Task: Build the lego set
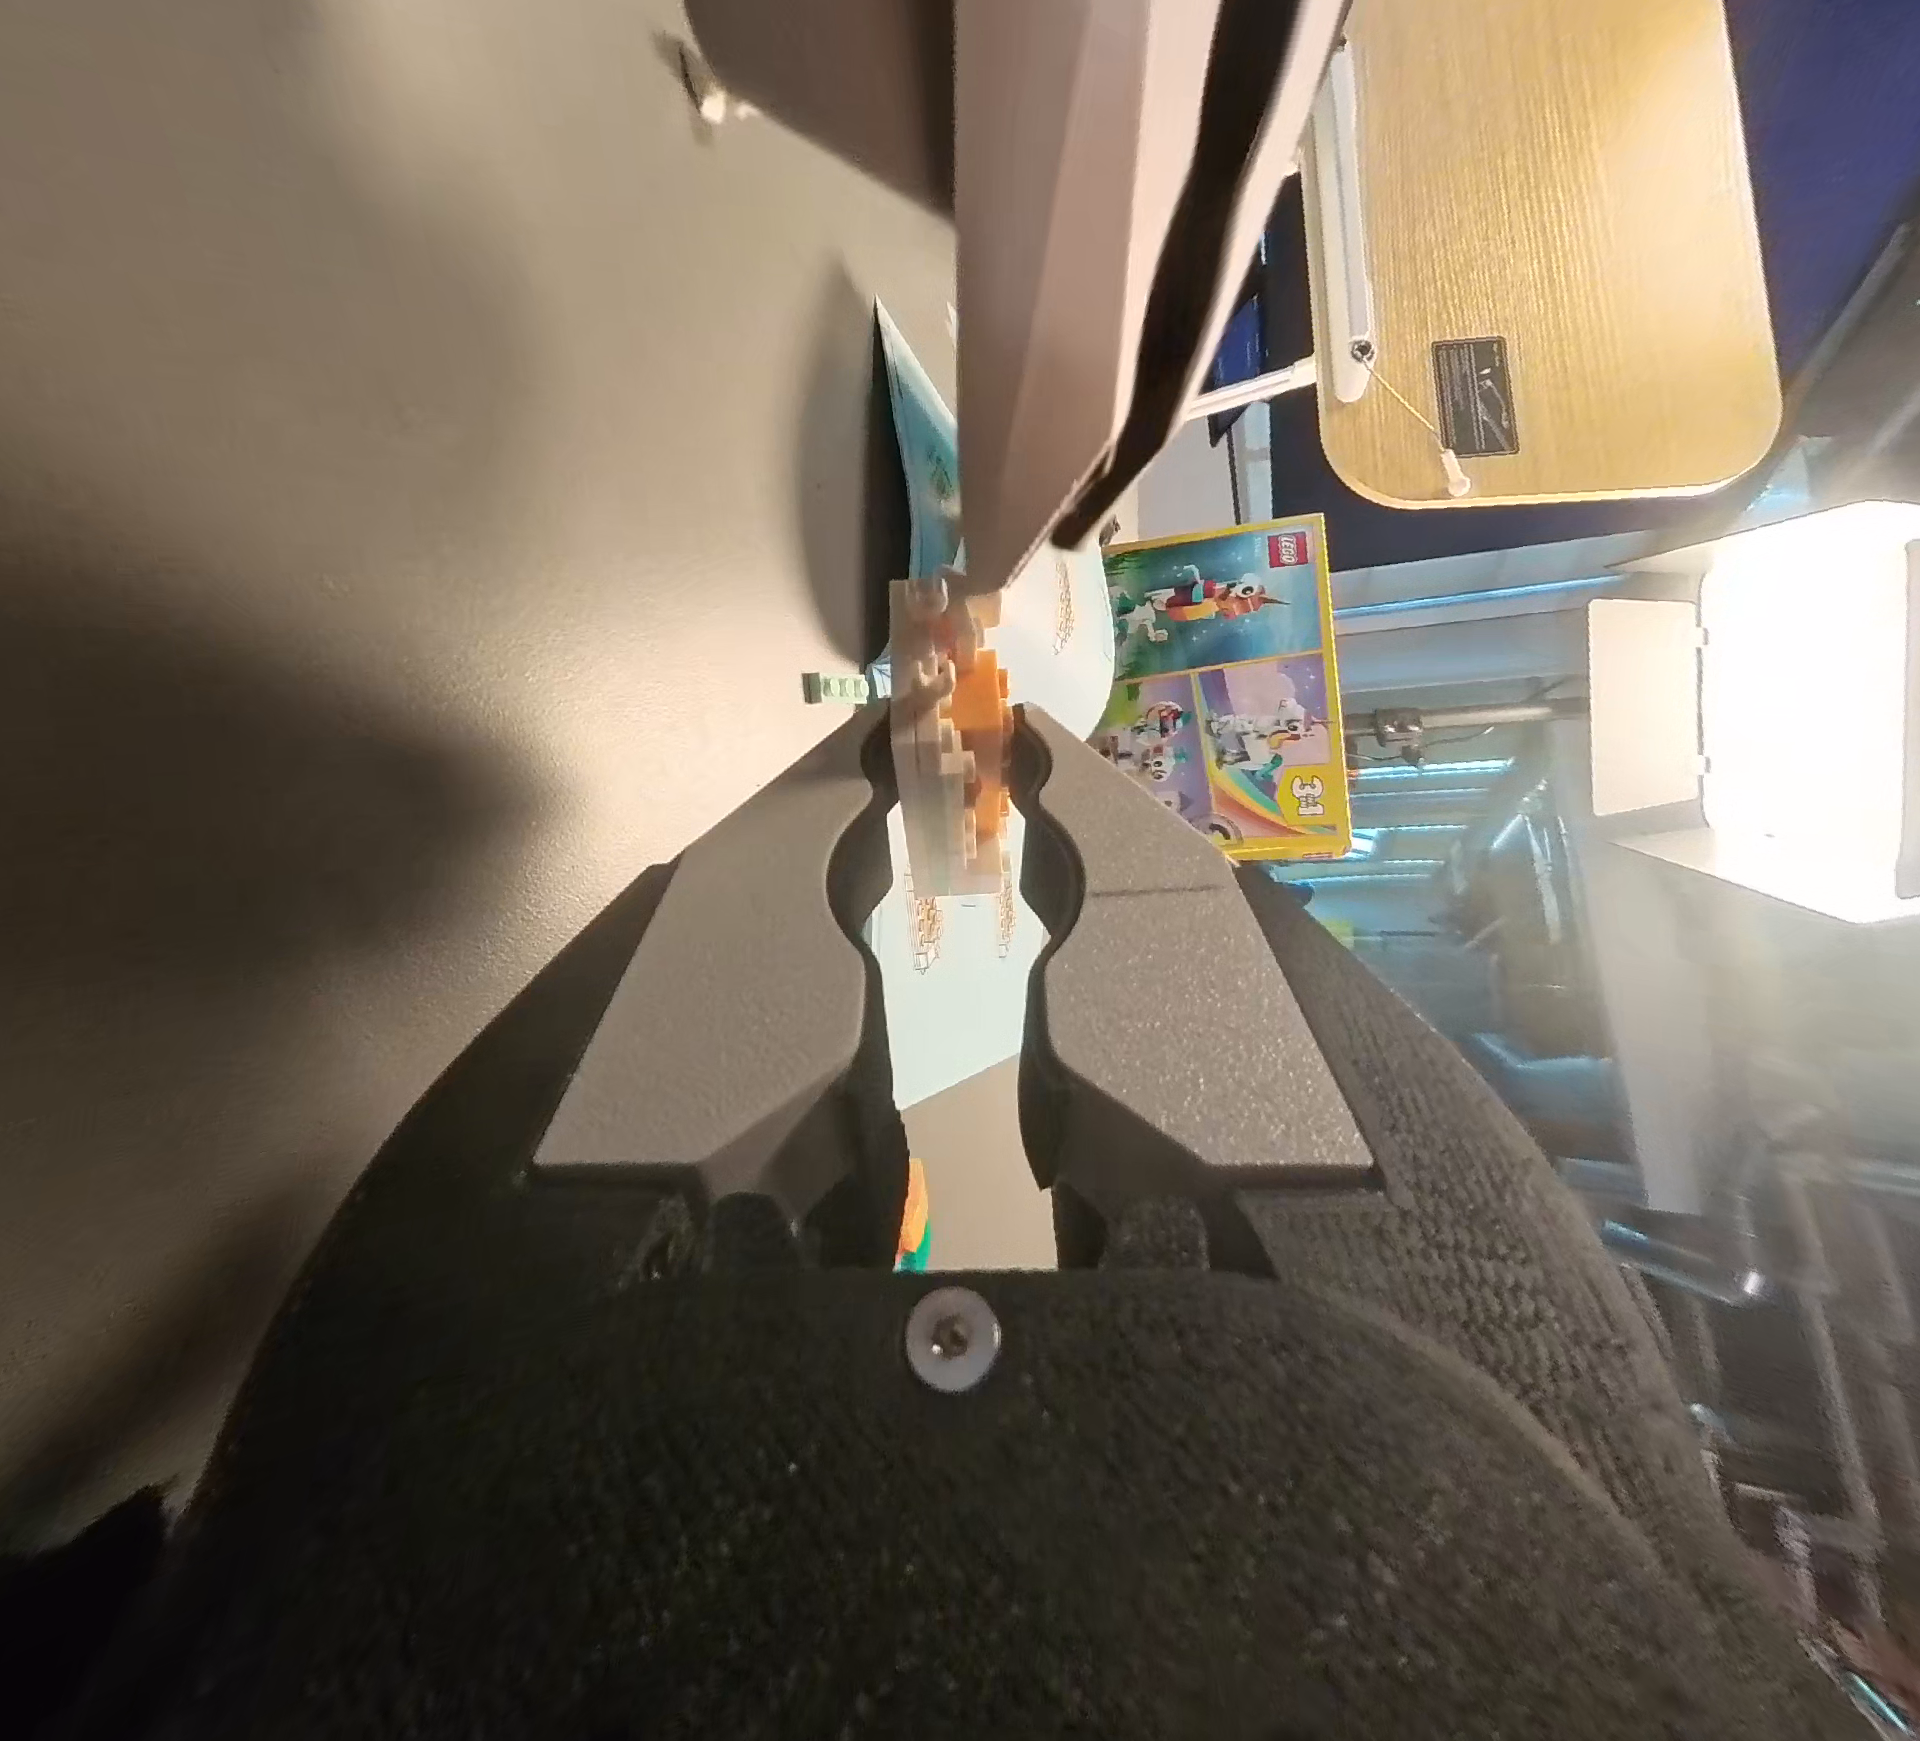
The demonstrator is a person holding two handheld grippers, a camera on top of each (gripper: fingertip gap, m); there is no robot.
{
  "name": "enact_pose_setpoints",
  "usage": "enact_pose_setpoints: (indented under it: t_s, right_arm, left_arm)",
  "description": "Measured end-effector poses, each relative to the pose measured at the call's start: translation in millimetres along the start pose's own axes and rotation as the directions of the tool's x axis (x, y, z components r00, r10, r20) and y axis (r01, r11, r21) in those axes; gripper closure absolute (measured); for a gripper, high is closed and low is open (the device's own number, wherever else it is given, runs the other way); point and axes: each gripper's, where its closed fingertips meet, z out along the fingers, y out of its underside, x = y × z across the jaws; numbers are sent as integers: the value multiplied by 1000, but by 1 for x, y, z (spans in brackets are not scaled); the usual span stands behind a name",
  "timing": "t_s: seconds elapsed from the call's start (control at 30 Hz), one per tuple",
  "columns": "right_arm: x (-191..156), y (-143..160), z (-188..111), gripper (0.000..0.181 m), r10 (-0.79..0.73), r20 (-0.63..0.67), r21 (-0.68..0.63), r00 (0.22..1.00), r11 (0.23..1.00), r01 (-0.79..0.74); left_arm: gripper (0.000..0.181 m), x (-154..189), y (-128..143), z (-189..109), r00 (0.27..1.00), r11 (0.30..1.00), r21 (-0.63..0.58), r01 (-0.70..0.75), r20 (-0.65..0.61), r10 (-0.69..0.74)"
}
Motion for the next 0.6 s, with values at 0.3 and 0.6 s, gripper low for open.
enact_pose_setpoints:
  t_s: [0.3, 0.6]
  right_arm:
    - [2, -1, -1, 163, 22, -1, 11, 1000, 1000, -22]
    - [1, -2, -1, 163, 25, 6, 12, 1000, 1000, -25]
  left_arm:
    - [142, 7, 16, 7, 939, 941, -2, -339, 66, 339]
    - [155, 3, 17, 16, 878, 888, -45, -458, 136, 459]
